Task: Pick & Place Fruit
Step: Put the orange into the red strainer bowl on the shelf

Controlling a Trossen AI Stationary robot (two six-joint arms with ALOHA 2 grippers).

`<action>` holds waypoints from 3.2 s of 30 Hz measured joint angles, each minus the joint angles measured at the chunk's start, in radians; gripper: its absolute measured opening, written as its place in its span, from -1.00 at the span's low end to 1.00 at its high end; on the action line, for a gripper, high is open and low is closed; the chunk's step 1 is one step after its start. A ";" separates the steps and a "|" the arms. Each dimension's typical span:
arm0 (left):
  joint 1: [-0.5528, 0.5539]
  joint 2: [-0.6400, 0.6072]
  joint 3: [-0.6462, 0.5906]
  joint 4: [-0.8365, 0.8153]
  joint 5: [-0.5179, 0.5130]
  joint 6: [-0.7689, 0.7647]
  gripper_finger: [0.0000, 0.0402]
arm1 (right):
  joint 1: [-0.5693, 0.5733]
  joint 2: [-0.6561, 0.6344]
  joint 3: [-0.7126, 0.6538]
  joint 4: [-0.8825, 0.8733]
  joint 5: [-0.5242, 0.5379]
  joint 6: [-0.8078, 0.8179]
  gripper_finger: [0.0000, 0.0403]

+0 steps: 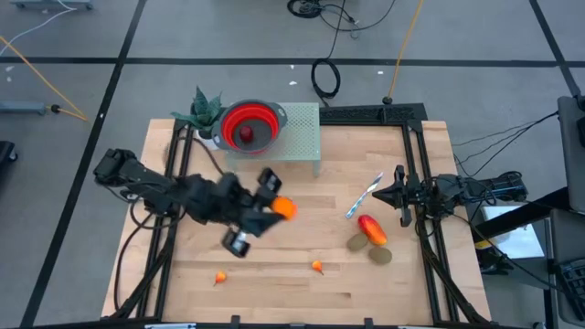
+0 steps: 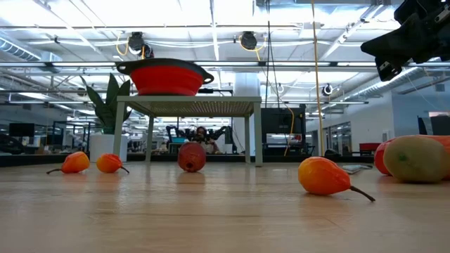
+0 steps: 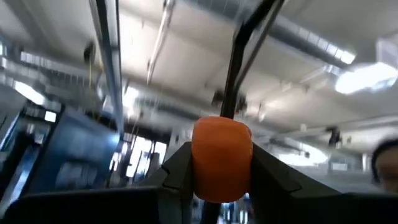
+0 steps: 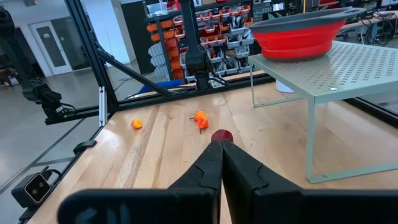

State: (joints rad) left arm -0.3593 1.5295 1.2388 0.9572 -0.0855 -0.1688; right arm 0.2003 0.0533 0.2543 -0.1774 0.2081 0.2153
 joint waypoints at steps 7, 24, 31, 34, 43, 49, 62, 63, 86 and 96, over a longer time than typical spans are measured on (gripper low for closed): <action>0.032 0.000 0.000 -0.405 0.010 -0.308 -0.46 | 0.000 0.000 0.000 0.000 0.000 0.000 -1.00; 0.101 0.000 0.000 -1.264 0.087 -0.838 -0.46 | 0.000 0.000 0.000 0.000 0.000 0.000 -1.00; 0.118 -0.003 0.000 -1.415 0.144 -0.866 -0.46 | 0.000 0.000 0.000 0.000 0.000 0.000 -1.00; 0.120 -0.025 0.000 -1.472 0.133 -0.865 -0.46 | 0.000 0.000 0.000 0.000 0.000 0.000 -1.00; 0.158 -0.161 0.001 -1.586 -0.027 -0.800 -0.46 | 0.000 0.000 0.000 0.000 0.002 0.000 -1.00; 0.221 -0.225 0.001 -1.646 -0.130 -0.698 -0.46 | 0.000 0.000 0.000 0.001 0.004 0.000 -1.00; 0.418 -0.262 0.037 -1.671 -0.284 -0.381 -0.46 | 0.000 0.000 0.000 0.000 0.004 0.000 -1.00; 0.435 -0.260 0.052 -1.670 -0.287 -0.342 -0.46 | 0.000 0.000 0.000 0.000 0.004 0.000 -1.00; 0.782 -0.248 0.197 -1.610 -0.349 0.258 -0.46 | 0.000 0.000 0.000 0.000 0.004 0.000 -1.00; 0.852 -0.168 0.197 -1.591 -0.205 0.345 -0.46 | -0.001 0.000 0.000 0.000 0.005 0.000 -1.00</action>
State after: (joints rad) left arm 0.4927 1.3617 1.4361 -0.6338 -0.2904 0.1758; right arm 0.1997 0.0532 0.2543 -0.1772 0.2131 0.2153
